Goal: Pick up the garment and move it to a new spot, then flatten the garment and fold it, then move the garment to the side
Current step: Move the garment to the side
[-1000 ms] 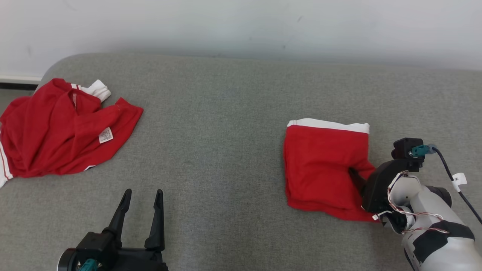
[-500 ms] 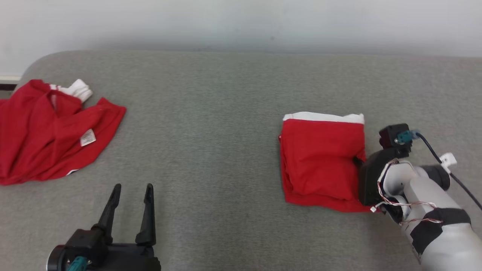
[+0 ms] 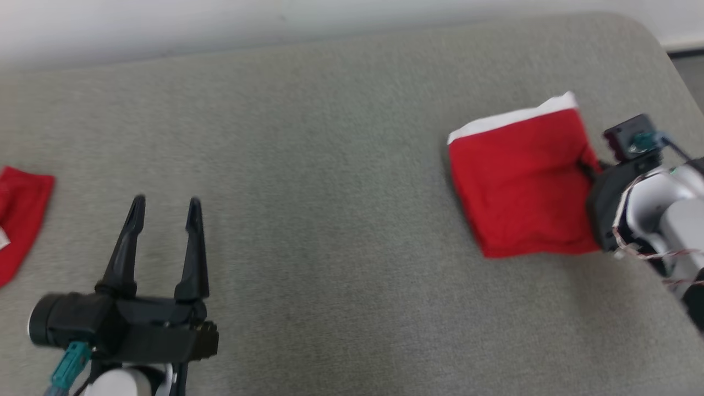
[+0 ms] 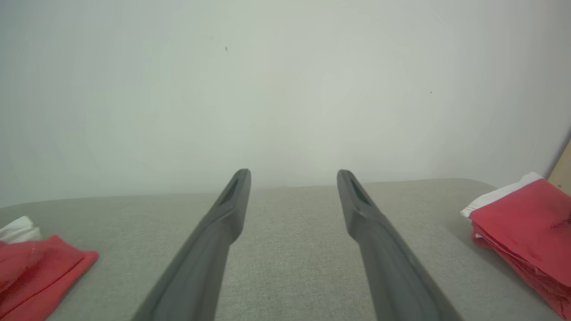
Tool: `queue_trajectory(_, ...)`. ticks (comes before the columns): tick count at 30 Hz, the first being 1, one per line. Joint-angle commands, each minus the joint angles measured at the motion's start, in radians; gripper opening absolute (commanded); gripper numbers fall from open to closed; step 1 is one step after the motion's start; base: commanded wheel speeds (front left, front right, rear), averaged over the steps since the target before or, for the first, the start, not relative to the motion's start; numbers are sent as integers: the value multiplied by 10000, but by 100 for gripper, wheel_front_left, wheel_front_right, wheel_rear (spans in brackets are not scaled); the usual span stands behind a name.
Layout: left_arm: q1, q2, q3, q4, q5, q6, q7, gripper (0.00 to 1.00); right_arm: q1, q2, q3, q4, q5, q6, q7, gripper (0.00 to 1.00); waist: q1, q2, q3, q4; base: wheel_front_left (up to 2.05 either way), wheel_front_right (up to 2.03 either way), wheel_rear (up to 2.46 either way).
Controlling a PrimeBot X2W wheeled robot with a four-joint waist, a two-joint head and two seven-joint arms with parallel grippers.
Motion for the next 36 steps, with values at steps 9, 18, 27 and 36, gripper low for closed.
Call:
queue_trajectory(9,-1191,405,-715,-568,241,-172,-6,100,-1261,-1105,8,578,-368,-28,-1657,0,-1,-1,2205,-1384,0,0,0)
queue_trajectory(18,-1557,808,-926,-713,166,-227,-6,100,-1828,-1243,-116,1115,-1213,-28,-2820,0,-1,-1,2715,-1601,0,0,0)
queue_trajectory(27,-1585,826,-861,-731,31,-222,-6,100,-1857,-1359,9,1317,-1660,-28,-3314,0,-1,-1,2762,-1504,0,0,0)
queue_trajectory(36,-1488,719,-936,-621,16,-229,-6,100,-1981,-1332,-261,1710,-2589,-28,-3697,5,-1,-1,2478,-1300,0,0,0)
